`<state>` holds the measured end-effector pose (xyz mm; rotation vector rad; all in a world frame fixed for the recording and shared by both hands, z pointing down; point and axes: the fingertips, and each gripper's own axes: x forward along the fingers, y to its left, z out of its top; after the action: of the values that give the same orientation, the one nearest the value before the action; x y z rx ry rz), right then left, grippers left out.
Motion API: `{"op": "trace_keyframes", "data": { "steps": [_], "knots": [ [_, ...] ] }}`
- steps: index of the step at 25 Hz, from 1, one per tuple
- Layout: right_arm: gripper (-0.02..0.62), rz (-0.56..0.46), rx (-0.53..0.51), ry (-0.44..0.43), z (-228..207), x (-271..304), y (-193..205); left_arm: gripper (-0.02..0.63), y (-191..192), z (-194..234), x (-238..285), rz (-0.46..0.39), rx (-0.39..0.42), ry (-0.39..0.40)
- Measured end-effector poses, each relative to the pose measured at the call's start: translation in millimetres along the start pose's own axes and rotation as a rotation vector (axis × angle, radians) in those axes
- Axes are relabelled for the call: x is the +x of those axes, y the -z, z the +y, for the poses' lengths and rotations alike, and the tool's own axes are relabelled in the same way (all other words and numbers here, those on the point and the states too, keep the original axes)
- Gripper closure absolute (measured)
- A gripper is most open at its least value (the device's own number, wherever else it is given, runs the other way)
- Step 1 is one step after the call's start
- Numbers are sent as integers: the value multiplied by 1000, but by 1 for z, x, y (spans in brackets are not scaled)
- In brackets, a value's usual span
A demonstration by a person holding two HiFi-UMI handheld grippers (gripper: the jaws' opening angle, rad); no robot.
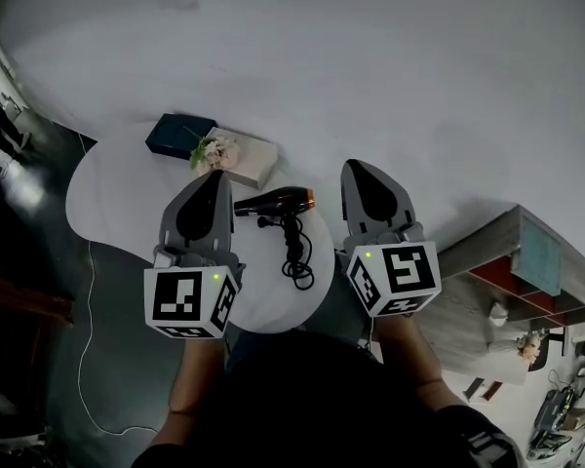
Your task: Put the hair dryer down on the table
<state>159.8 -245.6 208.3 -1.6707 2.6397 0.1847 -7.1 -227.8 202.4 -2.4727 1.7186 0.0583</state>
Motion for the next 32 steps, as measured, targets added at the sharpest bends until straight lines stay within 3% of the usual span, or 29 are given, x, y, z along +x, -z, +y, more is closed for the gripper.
{"op": "trace_keyframes", "data": {
  "steps": [13,22,32],
  "knots": [
    [583,-8,-18,54,13,5,-16,594,-15,20,-9,-25,20,0],
    [583,6,-40,88,35,11,-5,594,3,41,-20,-28,-12,28],
    [583,19,-61,88,53,20,-2,594,9,59,-24,-22,17,38]
  ]
}}
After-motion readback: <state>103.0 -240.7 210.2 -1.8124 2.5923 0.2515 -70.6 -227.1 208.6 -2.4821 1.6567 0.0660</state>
